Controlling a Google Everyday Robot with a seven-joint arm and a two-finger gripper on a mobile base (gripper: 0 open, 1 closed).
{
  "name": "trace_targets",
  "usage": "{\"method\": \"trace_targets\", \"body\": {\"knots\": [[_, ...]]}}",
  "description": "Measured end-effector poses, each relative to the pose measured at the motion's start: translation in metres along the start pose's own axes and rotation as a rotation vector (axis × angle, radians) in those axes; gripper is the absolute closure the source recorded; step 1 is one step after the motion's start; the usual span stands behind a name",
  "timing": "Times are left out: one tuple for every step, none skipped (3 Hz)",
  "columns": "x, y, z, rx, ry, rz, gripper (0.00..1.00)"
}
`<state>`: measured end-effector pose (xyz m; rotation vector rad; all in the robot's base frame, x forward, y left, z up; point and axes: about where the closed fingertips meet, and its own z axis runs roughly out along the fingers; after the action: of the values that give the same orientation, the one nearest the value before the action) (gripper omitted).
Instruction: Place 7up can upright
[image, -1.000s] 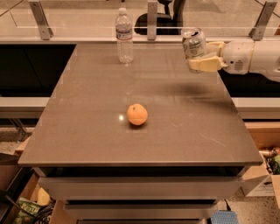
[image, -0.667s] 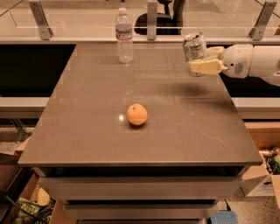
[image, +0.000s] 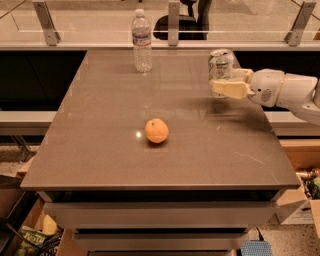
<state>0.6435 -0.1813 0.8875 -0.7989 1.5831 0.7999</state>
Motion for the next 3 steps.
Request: {"method": "trace_targets", "body": {"knots": [[0.01, 0.002, 0.008, 0.038, -0.082, 0.002, 1.0], [0.019, -0.001, 0.021, 0.047, -0.143, -0.034, 1.0], [0.031, -0.005, 0.03, 0.039, -0.154, -0.073, 1.0]]}}
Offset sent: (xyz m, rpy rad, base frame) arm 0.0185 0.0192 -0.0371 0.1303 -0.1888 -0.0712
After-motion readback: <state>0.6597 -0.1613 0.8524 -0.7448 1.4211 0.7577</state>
